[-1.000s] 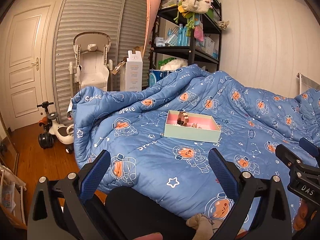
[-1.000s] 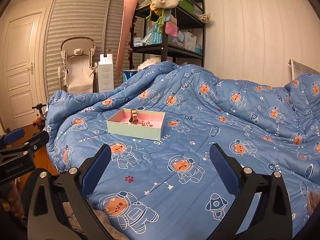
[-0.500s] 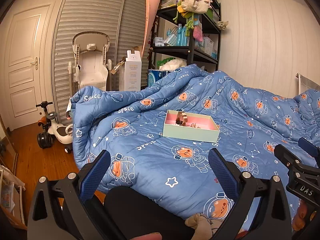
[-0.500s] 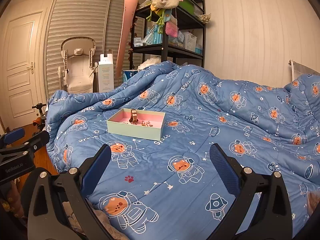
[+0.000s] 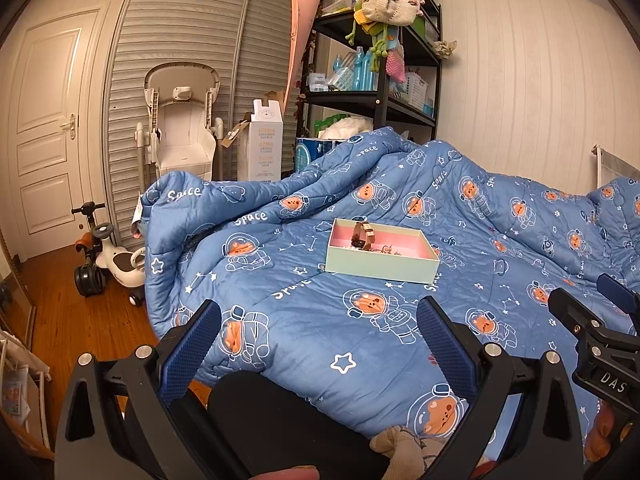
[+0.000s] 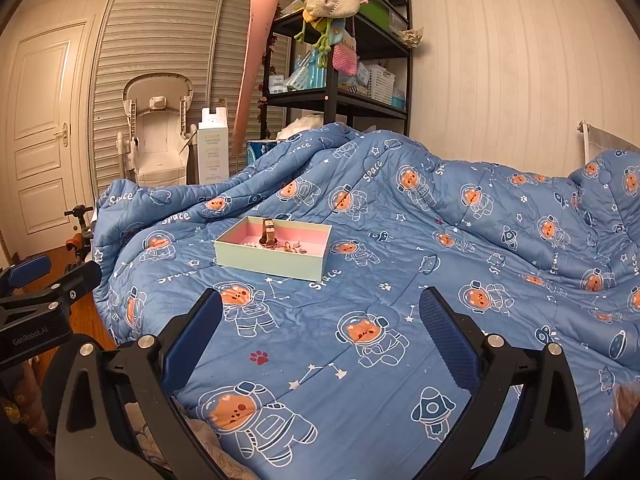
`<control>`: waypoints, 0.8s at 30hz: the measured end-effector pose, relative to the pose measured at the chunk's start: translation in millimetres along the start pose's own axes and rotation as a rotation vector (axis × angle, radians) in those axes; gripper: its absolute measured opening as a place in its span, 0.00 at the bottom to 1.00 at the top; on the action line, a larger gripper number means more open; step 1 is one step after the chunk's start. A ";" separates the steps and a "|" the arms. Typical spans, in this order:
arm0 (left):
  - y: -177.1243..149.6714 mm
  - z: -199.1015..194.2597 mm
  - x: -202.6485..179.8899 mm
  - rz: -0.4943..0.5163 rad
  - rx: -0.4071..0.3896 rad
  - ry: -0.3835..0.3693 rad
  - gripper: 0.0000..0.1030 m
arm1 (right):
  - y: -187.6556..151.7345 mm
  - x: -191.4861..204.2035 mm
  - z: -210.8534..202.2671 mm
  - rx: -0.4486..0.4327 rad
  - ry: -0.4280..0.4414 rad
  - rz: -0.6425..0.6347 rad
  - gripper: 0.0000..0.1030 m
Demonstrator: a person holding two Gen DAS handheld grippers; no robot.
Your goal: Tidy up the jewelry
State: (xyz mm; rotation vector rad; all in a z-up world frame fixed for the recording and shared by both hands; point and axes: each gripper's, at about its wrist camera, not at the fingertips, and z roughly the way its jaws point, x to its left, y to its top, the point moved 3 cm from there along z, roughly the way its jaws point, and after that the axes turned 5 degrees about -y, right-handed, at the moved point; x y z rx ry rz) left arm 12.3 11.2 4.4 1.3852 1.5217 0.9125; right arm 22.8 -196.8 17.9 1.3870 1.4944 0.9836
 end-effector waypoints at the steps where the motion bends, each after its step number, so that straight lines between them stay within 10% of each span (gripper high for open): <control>1: 0.2 0.0 0.0 0.000 0.000 0.000 0.93 | -0.2 -0.1 -0.1 0.000 0.000 0.000 0.94; 24: 0.4 3.5 1.2 0.008 0.008 -0.012 0.93 | -0.4 0.9 0.0 0.000 0.001 0.000 0.94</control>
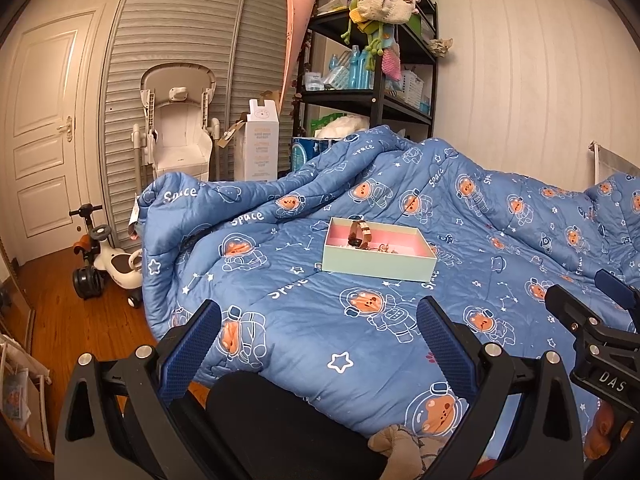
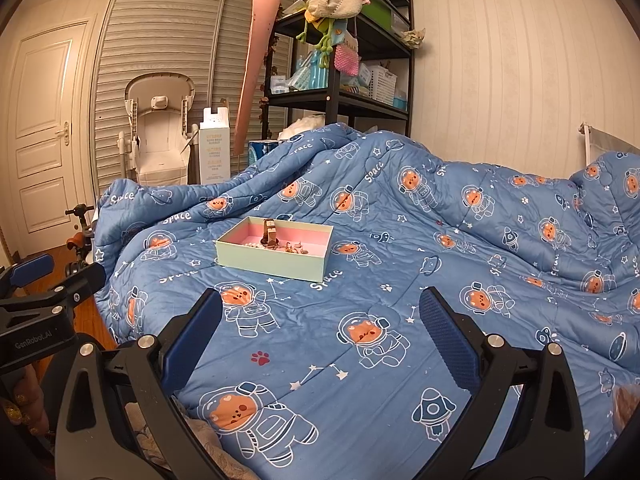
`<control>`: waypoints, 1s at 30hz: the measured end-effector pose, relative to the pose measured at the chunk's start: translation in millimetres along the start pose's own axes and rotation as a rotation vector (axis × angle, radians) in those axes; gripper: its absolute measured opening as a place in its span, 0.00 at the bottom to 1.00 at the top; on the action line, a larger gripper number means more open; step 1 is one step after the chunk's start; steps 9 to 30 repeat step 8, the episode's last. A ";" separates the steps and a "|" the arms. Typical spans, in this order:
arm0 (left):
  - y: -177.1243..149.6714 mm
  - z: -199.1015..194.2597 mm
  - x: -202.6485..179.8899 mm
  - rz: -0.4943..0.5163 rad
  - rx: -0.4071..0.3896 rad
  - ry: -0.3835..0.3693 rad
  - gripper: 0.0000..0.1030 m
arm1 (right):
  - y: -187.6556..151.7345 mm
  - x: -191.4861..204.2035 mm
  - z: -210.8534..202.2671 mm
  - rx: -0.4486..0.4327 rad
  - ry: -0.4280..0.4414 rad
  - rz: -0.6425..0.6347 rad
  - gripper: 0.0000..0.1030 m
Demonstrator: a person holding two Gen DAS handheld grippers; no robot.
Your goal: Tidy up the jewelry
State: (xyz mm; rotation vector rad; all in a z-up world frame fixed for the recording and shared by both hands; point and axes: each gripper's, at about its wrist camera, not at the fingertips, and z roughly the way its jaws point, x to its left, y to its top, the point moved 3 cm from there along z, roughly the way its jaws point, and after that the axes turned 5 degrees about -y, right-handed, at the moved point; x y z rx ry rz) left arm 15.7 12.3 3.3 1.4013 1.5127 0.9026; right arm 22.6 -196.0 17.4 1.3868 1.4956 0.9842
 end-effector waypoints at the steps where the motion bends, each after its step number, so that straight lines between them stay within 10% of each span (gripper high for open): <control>1: 0.0 0.0 0.4 -0.001 0.001 0.004 0.93 | 0.3 0.6 0.0 0.000 0.001 -0.001 0.94; 30: -0.6 1.9 1.7 0.002 0.010 0.006 0.93 | 0.4 1.6 -0.3 0.000 0.001 -0.002 0.94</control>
